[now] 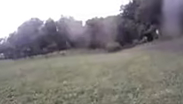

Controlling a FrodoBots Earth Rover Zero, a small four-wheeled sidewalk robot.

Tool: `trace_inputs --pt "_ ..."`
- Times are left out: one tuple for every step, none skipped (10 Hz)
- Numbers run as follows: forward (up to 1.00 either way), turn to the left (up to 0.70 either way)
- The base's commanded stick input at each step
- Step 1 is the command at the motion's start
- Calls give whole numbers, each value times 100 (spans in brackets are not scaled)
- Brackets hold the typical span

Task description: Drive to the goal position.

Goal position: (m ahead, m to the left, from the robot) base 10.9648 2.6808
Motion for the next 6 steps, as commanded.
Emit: trace_inputs --pt "45 0" --pt "45 0" --pt "45 0" --pt "45 0" --pt "45 0" --pt "45 0"
